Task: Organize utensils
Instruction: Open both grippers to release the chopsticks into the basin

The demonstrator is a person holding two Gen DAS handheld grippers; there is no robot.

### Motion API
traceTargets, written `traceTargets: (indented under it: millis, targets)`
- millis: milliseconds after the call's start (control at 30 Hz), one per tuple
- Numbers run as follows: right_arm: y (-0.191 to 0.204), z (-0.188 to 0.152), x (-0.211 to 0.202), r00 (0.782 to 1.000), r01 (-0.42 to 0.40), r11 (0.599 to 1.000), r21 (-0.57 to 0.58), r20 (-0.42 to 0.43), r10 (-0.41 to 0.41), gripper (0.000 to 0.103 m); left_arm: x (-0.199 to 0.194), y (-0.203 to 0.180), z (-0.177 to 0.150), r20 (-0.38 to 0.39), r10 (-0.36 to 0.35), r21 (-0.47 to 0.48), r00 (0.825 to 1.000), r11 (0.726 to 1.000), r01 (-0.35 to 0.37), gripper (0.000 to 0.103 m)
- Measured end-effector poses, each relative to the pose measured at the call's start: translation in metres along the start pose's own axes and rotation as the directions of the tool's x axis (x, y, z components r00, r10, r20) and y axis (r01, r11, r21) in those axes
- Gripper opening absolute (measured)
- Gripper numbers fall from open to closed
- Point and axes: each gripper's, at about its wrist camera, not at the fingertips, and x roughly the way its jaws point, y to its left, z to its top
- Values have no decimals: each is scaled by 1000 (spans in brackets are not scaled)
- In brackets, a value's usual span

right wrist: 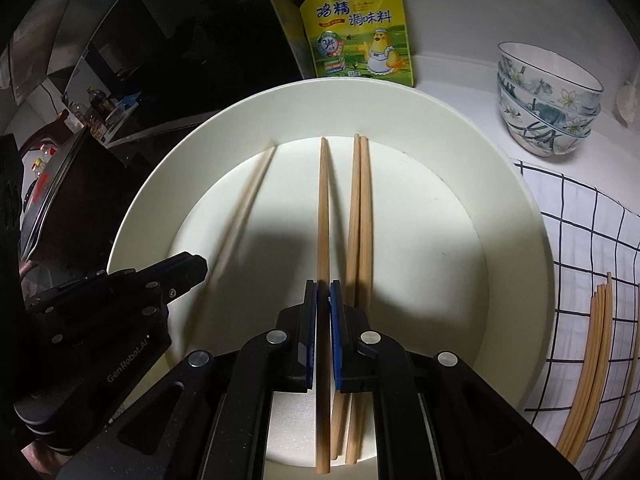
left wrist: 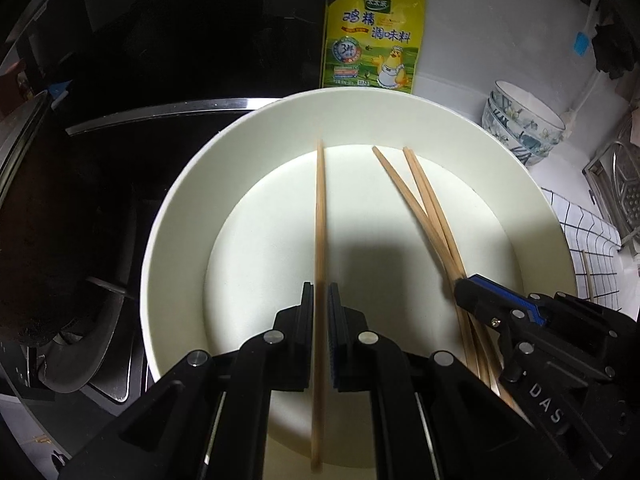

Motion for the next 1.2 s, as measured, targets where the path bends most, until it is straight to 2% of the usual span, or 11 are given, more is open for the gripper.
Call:
traceTargets:
  millis: [67, 100, 167, 267, 333, 433, 500, 533, 1000, 1200]
  targets:
    - [0, 0, -5, 1000, 3, 1000, 5, 12, -4, 10, -3, 2, 0, 2, 6, -6, 1000, 1000, -6, 15]
    - [0, 0, -7, 1000, 7, 1000, 6, 20, -8, 14, -5, 3, 0, 7, 6, -12, 1000, 1000, -6, 23]
    - [-1, 1, -12, 999, 12, 1000, 6, 39, -12, 26, -9, 5, 0, 19, 11, -19, 1000, 1000, -10, 31]
    - [1, 0, -21, 998, 18, 1000, -4, 58, -18, 27, -17, 7, 0, 35, 18, -30, 999, 999, -17, 38]
    - [3, -1, -26, 998, 26, 1000, -13, 64, -25, 27, -23, 9, -1, 46, 17, -40, 999, 999, -15, 46]
    - [4, -4, -34, 997, 28, 999, -19, 72, -27, 28, -31, 8, -2, 56, 18, -42, 998, 999, -16, 50]
    - [4, -7, -40, 997, 34, 999, -20, 75, -32, 30, -36, 8, -3, 57, 20, -40, 998, 999, -17, 58]
    - [3, -10, -44, 996, 38, 999, -18, 77, -37, 35, -39, 7, -4, 59, 21, -43, 998, 999, -19, 62]
    - [-11, -38, -96, 991, 70, 998, -6, 119, -68, 49, -82, -12, -19, 113, 11, -29, 994, 1000, -8, 67]
    - [-26, -49, -119, 988, 73, 997, -5, 140, -71, 57, -96, -30, -27, 131, 4, -24, 991, 1000, -1, 74]
